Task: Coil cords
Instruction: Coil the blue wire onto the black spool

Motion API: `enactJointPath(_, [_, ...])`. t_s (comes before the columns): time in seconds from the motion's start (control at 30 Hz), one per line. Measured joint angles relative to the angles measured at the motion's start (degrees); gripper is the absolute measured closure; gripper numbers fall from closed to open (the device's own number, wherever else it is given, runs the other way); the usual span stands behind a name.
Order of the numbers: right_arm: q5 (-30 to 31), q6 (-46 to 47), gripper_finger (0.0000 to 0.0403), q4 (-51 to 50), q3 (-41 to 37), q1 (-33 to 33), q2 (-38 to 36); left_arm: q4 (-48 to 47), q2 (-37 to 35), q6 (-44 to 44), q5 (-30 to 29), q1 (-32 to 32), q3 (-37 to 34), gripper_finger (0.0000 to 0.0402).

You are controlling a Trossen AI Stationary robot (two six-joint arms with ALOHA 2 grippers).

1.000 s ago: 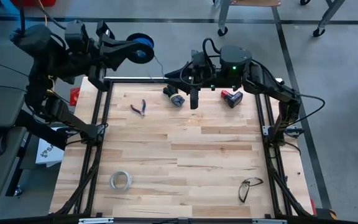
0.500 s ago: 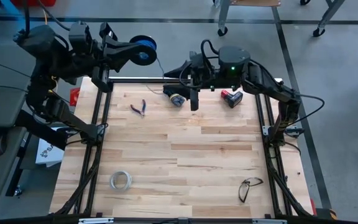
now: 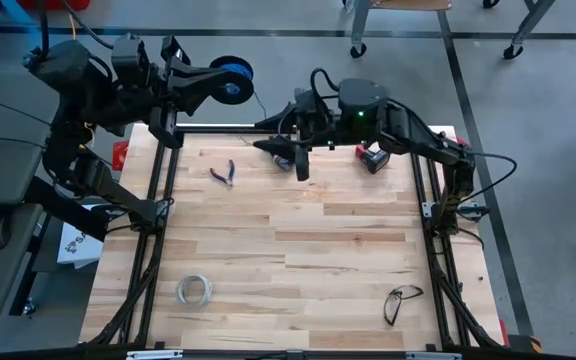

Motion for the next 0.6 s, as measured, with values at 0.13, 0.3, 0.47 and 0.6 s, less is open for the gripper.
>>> enactJointPath(0.13, [-4.7,2.7,0.0203,2.2,0.0,1.1,-0.7,-0.1,0.0,0.0,0.0,0.0,0.0,0.0399])
enactJointPath(0.3, [-4.6,1.1,0.0203,2.2,0.0,3.6,-3.0,-0.1,-0.1,0.1,0.0,0.0,0.0,0.0399])
enactJointPath(0.47, [10.2,-2.4,0.0203,-0.3,0.1,5.4,-4.3,-0.1,-0.1,-0.2,0.0,0.0,0.0,0.0399])
enactJointPath(0.6, [15.9,-3.1,0.0203,-2.1,0.0,4.7,-3.9,-0.1,-0.1,-0.3,0.1,0.0,0.0,0.0399])
